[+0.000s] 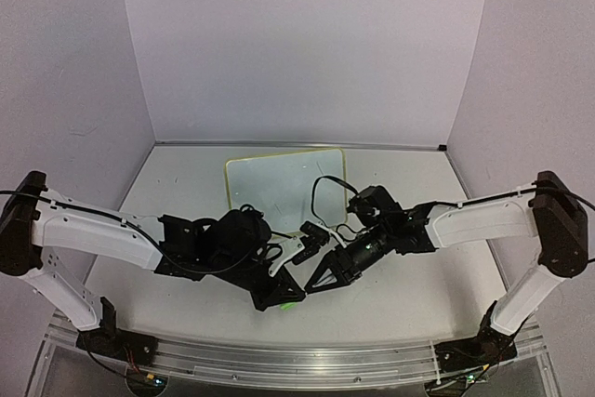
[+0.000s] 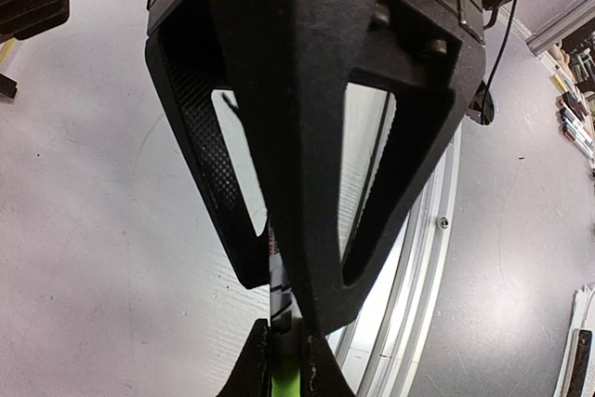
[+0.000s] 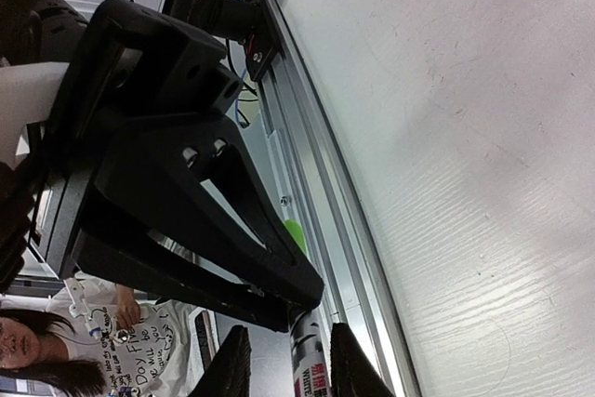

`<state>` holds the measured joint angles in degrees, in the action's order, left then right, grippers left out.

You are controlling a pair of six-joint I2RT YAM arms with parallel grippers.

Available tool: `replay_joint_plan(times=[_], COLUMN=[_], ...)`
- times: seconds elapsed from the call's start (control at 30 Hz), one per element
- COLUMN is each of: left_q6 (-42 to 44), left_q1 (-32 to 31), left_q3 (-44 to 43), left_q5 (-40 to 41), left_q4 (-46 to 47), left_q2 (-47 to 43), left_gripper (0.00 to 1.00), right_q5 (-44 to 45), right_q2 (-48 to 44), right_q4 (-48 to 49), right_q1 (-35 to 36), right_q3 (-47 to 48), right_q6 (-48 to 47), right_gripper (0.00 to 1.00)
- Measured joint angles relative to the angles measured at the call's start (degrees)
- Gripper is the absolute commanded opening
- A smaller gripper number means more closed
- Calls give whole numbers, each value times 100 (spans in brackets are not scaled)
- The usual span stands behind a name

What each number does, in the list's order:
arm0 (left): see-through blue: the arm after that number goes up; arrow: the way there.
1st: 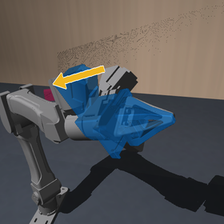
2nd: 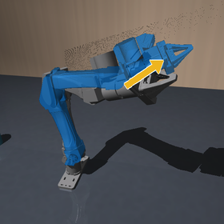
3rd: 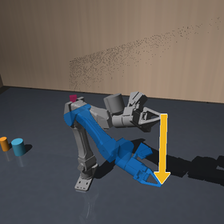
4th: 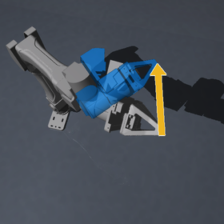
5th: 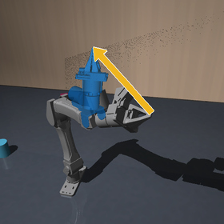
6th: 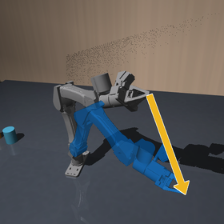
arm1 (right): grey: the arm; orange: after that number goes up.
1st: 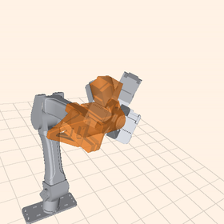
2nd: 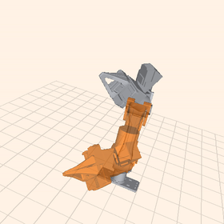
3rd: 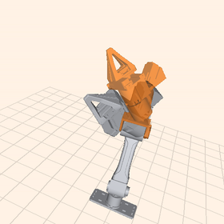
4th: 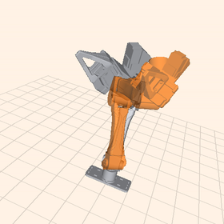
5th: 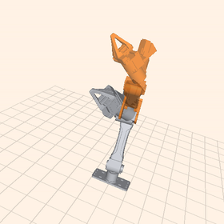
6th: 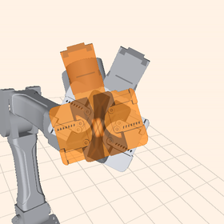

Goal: Write a sentence on the whiteboard
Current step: Pass from the left arm to the right

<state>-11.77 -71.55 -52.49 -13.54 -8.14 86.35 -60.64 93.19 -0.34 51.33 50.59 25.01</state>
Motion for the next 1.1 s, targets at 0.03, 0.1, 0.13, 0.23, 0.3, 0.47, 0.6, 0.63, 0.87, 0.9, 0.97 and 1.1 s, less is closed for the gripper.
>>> replay_joint_plan(times=[0.03,0.1,0.13,0.23,0.3,0.47,0.6,0.63,0.87,0.9,0.97,1.1], left_q6=[3,14,23,40,41,-70,-323,-455,-1550,-1702,-1946,-2298], left_q1=[2,2,2,3,9,109,260,297,565,635,743,844], left_q3=[0,0,0,0,0,5,233,337,971,1061,1230,1423], left_q5=[-8,-29,-40,-44,-39,203,443,479,330,206,-73,-572], left_q4=[0,1,3,4,4,36,232,324,1160,1332,1650,2141], left_q2=[0,0,0,0,0,-46,-471,-650,-1640,-1720,-1834,-1917], left_gripper=[0,0,0,1,17,65,79,81,85,85,84,75], right_q5=[3,26,44,76,88,442,982,1134,1754,1779,1784,1699], right_q2=[3,4,5,13,13,-109,-482,-608,-1532,-1628,-1725,-1766], right_q4=[-28,-68,-82,-130,-130,-148,-138,-100,708,849,1075,1493], right_q1=[0,0,0,0,0,36,63,63,59,59,59,59], right_q3=[14,31,33,37,37,41,41,34,-193,-233,-293,-379], right_q6=[-8,-21,-30,-73,-88,-96,-64,-27,383,448,557,791], right_gripper=[17,9,6,0,0,0,0,0,0,0,0,0])
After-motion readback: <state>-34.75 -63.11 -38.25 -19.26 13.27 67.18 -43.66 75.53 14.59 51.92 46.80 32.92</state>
